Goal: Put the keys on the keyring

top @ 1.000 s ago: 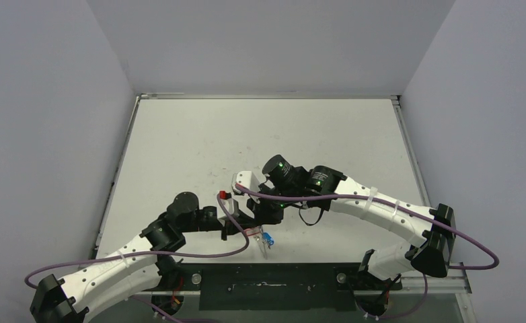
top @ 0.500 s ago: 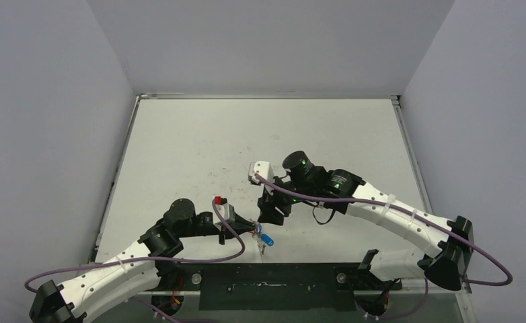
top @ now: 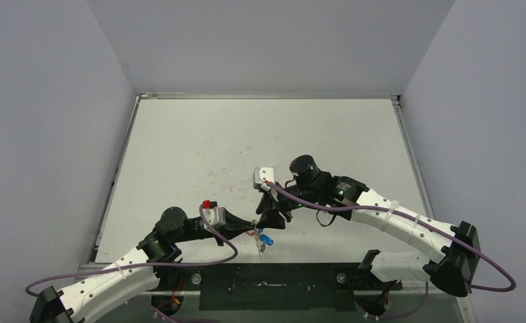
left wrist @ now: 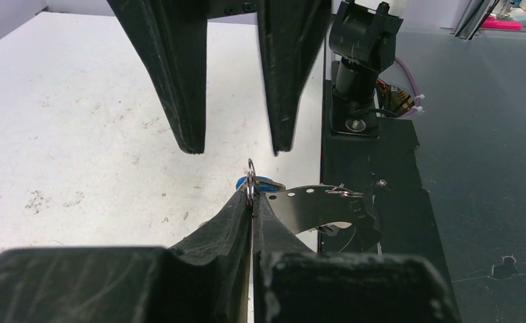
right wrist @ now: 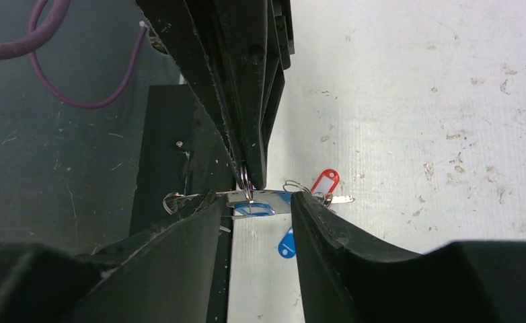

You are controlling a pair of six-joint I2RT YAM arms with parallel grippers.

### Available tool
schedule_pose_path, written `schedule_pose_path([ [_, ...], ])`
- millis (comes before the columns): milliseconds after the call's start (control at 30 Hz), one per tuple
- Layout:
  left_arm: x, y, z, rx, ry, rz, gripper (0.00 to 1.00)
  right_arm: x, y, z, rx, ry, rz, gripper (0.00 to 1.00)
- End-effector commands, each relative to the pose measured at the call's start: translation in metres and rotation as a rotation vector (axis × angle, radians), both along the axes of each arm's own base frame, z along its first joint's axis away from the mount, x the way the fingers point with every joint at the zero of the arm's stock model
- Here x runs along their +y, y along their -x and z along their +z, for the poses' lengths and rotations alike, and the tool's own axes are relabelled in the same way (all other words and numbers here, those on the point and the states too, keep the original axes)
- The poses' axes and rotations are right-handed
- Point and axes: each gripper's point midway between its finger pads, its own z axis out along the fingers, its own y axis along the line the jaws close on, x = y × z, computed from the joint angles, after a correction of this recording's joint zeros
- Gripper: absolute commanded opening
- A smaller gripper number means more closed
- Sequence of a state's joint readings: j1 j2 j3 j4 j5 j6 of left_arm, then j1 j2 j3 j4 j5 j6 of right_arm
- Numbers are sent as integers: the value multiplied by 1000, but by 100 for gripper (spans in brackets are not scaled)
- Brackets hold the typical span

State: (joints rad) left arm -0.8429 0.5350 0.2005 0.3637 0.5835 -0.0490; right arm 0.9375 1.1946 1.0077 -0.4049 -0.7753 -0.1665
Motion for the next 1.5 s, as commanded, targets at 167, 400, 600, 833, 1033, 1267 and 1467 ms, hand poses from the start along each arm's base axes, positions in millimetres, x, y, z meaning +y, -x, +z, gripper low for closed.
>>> schedule_pose_path([
  [167, -3, -2, 34, -74, 86, 0, 0, 2, -4, -19, 2, 55, 15, 16],
  [400, -2, -2, 34, -77, 82, 3, 0, -5, -3, -26, -10, 98, 23, 0],
  [600, -2, -3, 34, -79, 82, 7, 0, -9, -3, -21, -42, 79, 11, 0],
  [833, -2, -3, 36, -84, 84, 9, 0, -15, -2, -27, -51, 89, 0, 0],
  [1033, -2, -4, 39, -89, 89, 14, 0, -16, 0, -27, -52, 84, 11, 0],
  [1267, -3, -4, 38, -86, 86, 8, 0, -8, -3, -8, -77, -13, -13, 45],
  [1467, -4, -4, 38, -85, 82, 7, 0, 0, -2, -5, -64, -31, 13, 47],
])
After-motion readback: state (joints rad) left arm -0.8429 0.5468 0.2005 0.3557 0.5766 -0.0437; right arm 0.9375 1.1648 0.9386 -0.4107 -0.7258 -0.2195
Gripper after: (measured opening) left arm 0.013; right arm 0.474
